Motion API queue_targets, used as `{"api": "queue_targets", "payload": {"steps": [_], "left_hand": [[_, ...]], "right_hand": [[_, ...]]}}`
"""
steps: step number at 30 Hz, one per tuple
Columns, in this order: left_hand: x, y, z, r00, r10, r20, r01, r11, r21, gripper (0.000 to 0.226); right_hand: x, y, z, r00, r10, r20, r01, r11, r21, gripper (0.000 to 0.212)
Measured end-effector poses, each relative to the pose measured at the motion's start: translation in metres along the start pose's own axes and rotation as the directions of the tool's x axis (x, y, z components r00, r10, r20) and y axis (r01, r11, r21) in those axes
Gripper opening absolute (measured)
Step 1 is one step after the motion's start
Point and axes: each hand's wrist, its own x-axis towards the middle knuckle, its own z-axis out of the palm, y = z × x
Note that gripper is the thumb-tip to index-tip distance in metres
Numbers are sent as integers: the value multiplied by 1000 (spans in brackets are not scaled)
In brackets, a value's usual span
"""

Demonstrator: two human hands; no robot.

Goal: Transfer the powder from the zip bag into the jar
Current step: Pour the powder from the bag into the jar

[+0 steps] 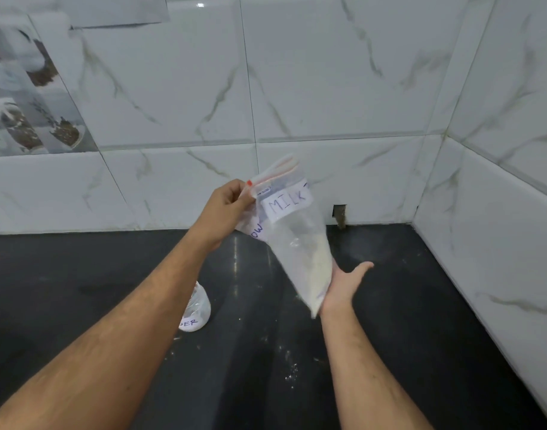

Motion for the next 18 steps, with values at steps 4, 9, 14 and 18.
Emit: {"api": "queue_targets", "payload": {"steps": [4, 9, 14, 18], "left_hand": [[1, -12, -10, 998, 7, -67, -9, 1000, -19, 30], [5, -11, -13, 997, 21, -81, -27, 997, -73, 30], [8, -14, -19, 990, 3, -141, -27, 985, -169, 38], [6, -18, -25, 991, -12, -136, -18, 976, -218, 42]], "right_hand": [[3, -18, 4, 996, -49, 77, 63, 979, -193, 82], [9, -25, 20, 987, -154, 46, 160, 908, -386, 60], [5, -37, 40, 968, -244, 62, 243, 842, -481, 44], [0, -44, 52, 930, -361, 67, 327, 733, -596, 20]]}}
